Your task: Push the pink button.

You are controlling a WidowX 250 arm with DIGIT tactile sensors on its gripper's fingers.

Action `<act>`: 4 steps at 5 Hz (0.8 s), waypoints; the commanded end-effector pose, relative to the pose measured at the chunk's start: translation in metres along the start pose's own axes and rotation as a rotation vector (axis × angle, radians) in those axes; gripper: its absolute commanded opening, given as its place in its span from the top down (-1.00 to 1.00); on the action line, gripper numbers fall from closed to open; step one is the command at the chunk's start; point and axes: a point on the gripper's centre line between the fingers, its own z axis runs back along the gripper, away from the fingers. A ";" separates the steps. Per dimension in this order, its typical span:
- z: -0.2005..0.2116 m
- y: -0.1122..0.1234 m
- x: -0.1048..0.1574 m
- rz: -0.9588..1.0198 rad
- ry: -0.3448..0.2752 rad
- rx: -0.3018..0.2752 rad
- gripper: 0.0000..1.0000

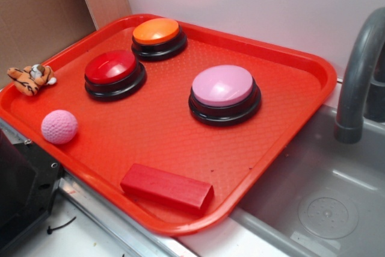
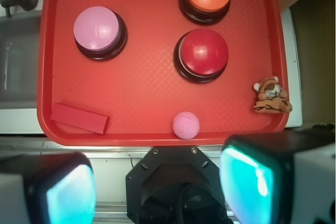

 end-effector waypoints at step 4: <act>-0.107 -0.087 0.128 -0.347 0.008 0.049 -1.00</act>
